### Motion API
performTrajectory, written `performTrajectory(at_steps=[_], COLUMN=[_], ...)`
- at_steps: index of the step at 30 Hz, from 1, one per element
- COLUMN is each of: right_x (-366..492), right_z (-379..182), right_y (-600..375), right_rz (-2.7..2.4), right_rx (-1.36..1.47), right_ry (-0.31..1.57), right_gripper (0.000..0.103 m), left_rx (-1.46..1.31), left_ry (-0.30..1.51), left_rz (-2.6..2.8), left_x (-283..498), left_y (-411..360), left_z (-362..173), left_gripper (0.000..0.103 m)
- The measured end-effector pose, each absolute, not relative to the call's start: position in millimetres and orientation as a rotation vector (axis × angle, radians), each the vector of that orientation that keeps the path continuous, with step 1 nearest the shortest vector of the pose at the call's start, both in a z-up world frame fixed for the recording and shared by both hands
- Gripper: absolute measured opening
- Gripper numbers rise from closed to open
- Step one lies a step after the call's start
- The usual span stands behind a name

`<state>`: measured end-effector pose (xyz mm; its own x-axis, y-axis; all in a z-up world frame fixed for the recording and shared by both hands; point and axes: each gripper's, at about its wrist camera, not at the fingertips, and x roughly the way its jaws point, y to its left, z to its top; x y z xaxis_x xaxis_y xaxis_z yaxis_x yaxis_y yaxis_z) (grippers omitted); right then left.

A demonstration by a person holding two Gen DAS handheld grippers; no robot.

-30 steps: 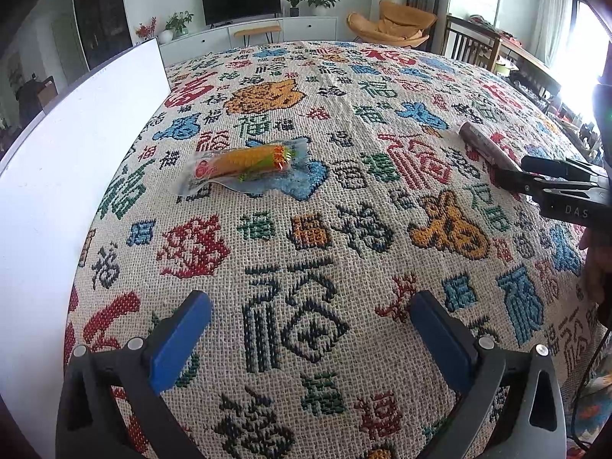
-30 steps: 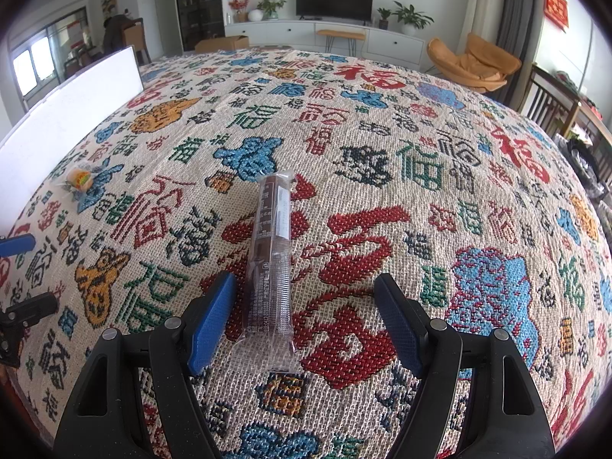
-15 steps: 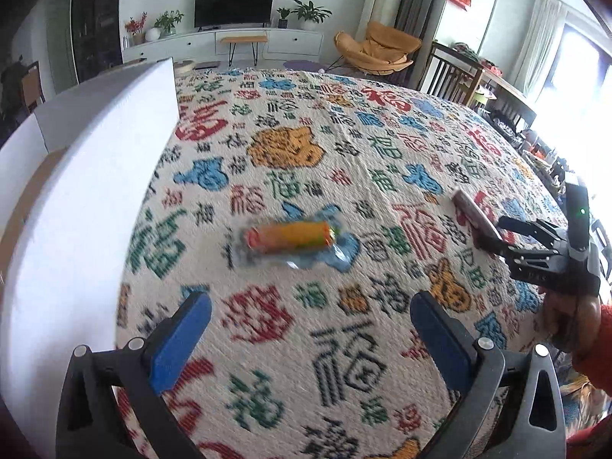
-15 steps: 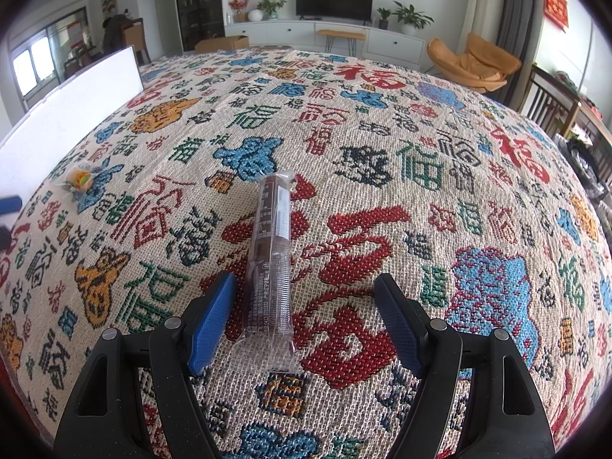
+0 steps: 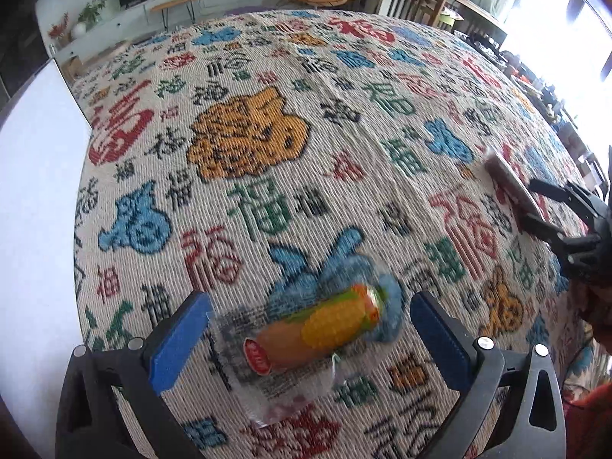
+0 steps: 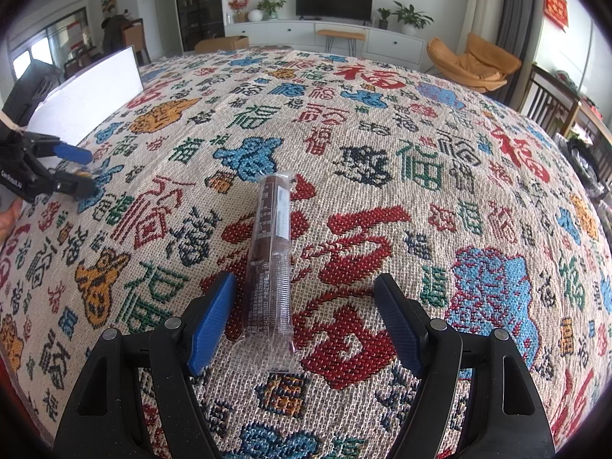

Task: Organize snacks
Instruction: 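Move the left gripper to the corn-shaped sausage pack and grasp it, then lift the corn sausage pack with the left gripper while the right lifts the brown stick pack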

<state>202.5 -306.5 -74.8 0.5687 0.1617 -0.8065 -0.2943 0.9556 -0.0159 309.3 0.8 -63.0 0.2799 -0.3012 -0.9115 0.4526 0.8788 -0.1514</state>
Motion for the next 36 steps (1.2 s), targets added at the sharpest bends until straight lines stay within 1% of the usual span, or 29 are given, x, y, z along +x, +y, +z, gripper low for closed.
performTrajectory(at_steps=[5, 14, 20, 24, 25, 26, 27, 28, 33, 36], right_x=[202, 202, 202, 202, 202, 202, 202, 202, 201, 201], right_z=[-75, -75, -75, -75, -75, -75, -75, -75, -75, -75], right_y=[-307, -307, -307, -307, -307, -307, -307, -307, -307, -307], right_rz=[0.269, 0.269, 0.269, 0.269, 0.269, 0.269, 0.269, 0.269, 0.269, 0.269], right_rx=[-0.155, -0.155, -0.155, -0.155, -0.155, -0.155, -0.155, -0.155, -0.155, -0.155], right_ry=[0.929, 0.929, 0.928, 0.928, 0.928, 0.928, 0.928, 0.928, 0.928, 0.928], right_gripper=[0.077, 0.077, 0.077, 0.077, 0.077, 0.077, 0.077, 0.077, 0.077, 0.077], left_rx=[0.097, 0.107, 0.108, 0.227, 0.274, 0.275, 0.24, 0.24, 0.152, 0.046], left_ry=[1.228, 1.239, 1.177, 1.143, 1.135, 1.122, 1.095, 1.076, 1.072, 1.058], left_rz=[-0.572, -0.662, -0.525, -0.443, -0.411, -0.414, -0.427, -0.418, -0.367, -0.358], left_x=[273, 235, 249, 260, 260, 258, 255, 252, 244, 239], left_y=[8, -25, -25, -42, -49, -51, -47, -46, -33, -22], left_z=[-58, -54, -47, -56, -61, -64, -60, -57, -51, -43], left_gripper=[0.103, 0.103, 0.103, 0.102, 0.092, 0.088, 0.066, 0.046, 0.04, 0.033])
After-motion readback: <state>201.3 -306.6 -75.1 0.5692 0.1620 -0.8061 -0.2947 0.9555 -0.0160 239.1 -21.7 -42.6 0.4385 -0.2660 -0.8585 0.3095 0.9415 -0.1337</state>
